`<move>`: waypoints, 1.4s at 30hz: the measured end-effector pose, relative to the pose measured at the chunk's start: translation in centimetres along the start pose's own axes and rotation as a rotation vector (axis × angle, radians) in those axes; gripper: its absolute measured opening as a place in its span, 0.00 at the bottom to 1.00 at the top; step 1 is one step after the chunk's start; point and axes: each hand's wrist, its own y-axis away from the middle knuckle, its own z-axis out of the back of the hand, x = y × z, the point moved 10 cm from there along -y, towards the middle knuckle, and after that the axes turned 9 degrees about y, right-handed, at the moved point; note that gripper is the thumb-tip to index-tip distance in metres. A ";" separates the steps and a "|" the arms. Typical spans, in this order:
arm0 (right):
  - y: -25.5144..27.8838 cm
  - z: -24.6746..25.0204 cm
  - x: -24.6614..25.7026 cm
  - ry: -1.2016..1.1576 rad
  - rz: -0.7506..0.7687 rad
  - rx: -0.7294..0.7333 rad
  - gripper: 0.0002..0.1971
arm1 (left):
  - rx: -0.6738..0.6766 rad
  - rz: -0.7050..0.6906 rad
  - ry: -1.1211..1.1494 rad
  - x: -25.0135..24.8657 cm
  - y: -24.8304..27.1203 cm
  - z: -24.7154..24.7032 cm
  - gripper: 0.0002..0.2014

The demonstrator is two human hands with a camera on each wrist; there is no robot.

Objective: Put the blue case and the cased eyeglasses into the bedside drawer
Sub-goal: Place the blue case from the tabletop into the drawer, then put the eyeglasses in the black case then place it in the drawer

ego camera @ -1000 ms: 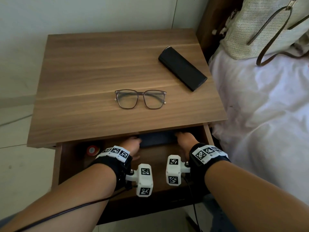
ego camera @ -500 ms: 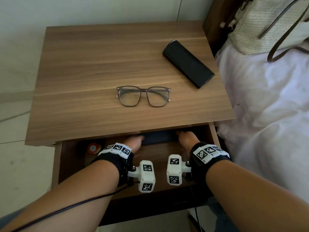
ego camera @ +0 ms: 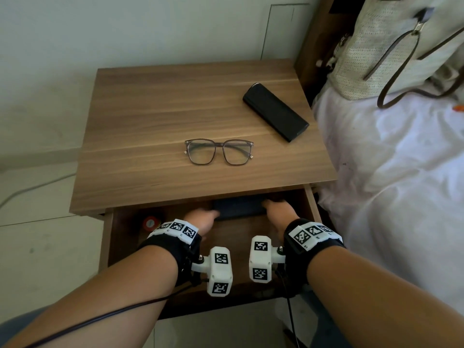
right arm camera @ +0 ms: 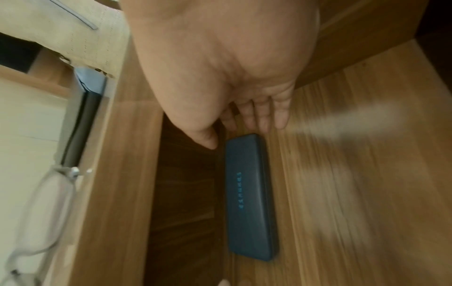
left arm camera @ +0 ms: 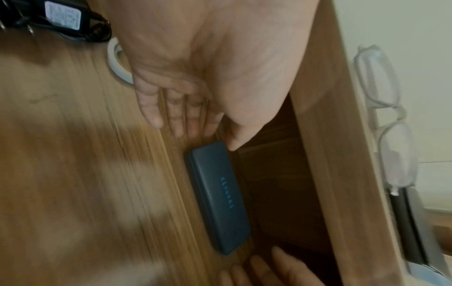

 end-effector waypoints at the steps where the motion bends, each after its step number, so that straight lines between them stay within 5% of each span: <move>1: 1.0 0.2 0.1 -0.011 0.011 0.009 0.26 | 0.004 -0.007 -0.005 -0.1 0.7 0.1 0.22; 7: 5.7 1.1 0.8 -0.098 0.104 0.097 0.23 | 0.056 -0.028 0.175 -0.3 4.4 0.2 0.09; 14: 9.6 1.9 3.0 -0.204 0.141 0.224 0.19 | 0.130 -0.132 0.153 -4.2 8.3 0.5 0.13; 20: 11.6 5.6 7.2 -0.150 0.260 0.200 0.08 | 0.128 -0.229 0.194 -8.8 10.6 1.5 0.11; 26: 10.6 10.0 10.5 -0.240 0.325 0.019 0.04 | 0.098 -0.312 0.304 -13.0 10.7 3.2 0.09; 29: 9.4 12.2 11.8 -0.221 0.344 -0.121 0.08 | 0.094 -0.331 0.384 -15.3 10.3 3.6 0.09; 36: 7.2 15.5 14.4 0.107 0.385 -0.396 0.35 | 0.100 -0.364 0.531 -19.7 8.6 4.0 0.06; 42: 4.8 15.3 16.7 0.436 0.411 -0.501 0.44 | 0.124 -0.350 0.613 -21.3 6.6 3.3 0.09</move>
